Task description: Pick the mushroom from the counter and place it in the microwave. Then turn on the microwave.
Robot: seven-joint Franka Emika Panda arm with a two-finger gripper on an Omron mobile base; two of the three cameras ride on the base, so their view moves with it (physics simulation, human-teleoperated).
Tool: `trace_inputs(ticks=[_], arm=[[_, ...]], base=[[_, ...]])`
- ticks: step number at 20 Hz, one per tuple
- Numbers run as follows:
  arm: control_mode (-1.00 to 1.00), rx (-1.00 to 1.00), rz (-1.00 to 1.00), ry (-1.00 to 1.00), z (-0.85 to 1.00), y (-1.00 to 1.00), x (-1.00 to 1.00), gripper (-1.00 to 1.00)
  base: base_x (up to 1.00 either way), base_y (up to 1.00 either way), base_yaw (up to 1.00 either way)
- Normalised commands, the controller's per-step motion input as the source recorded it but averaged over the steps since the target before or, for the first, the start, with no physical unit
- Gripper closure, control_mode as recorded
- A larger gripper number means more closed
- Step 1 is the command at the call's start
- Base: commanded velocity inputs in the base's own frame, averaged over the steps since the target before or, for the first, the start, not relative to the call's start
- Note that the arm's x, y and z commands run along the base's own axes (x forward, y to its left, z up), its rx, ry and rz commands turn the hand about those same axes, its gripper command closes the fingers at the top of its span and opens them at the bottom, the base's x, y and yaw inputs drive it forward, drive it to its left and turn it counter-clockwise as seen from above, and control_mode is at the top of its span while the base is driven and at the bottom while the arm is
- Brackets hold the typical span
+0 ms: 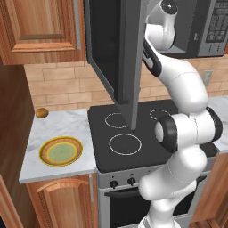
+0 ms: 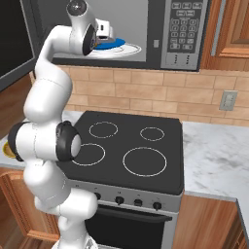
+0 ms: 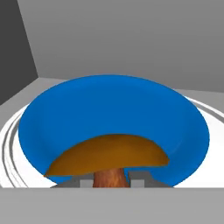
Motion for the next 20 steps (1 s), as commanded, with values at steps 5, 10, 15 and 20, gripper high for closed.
trace_inputs(ticks=[5,10,15,20], arm=[[-1.0,-0.01,0.02,0.01,0.0,0.01,0.05,-1.0],[-1.0,0.0,0.02,0.0,0.0,0.0,0.0,-1.0],[-1.0,0.0,0.01,0.0,0.0,0.0,0.0,-1.0],[-1.0,0.0,0.02,-0.02,0.06,0.0,0.03,-1.0]], base=[[0.0,0.0,0.0],[0.0,0.0,0.0],[0.0,0.0,0.0],[0.0,0.0,0.0]])
